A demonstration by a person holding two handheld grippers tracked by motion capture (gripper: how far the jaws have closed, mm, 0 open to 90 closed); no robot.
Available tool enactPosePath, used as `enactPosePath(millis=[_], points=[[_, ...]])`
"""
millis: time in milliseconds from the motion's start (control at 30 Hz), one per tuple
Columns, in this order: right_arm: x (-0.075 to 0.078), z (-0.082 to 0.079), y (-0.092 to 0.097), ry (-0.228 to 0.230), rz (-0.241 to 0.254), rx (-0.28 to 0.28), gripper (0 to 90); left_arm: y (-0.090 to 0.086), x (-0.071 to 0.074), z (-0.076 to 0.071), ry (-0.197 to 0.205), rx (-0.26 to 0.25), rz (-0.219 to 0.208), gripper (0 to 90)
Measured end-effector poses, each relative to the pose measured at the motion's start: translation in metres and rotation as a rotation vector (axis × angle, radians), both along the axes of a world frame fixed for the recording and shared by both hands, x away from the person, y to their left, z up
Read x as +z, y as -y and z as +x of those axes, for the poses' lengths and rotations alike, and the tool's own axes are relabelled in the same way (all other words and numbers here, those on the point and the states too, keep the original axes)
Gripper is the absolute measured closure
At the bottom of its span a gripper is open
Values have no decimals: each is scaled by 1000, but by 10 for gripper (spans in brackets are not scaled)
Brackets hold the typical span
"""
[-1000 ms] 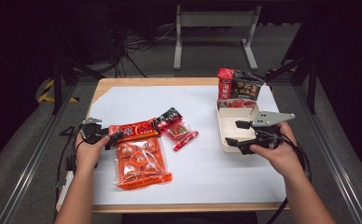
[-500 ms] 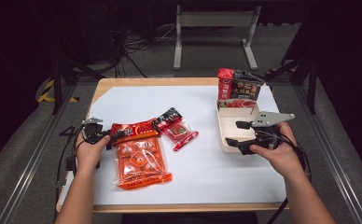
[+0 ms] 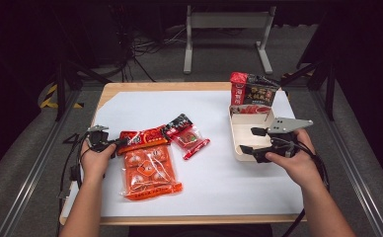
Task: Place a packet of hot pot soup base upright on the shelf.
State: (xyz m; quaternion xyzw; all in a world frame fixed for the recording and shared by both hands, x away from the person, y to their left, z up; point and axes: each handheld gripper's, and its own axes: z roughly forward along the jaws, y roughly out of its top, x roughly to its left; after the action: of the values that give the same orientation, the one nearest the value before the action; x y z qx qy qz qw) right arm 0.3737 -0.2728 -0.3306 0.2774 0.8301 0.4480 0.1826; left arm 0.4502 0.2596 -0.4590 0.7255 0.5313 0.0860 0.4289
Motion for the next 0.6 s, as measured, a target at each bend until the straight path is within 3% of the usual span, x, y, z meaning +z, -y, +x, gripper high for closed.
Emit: enactPosePath(millis=[133, 400, 500, 600], points=[[0, -1, -1, -1, 0, 4, 268, 1, 2, -1, 16, -20, 0, 900], [-1, 0, -1, -4, -2, 4, 268, -1, 15, -7, 51, -18, -32, 900], [-1, 0, -1, -2, -4, 1, 275, -1, 21, -11, 71, -22, -8, 900], [-1, 2, -3, 1, -9, 4, 276, -3, 30, -17, 93, -21, -10, 900]])
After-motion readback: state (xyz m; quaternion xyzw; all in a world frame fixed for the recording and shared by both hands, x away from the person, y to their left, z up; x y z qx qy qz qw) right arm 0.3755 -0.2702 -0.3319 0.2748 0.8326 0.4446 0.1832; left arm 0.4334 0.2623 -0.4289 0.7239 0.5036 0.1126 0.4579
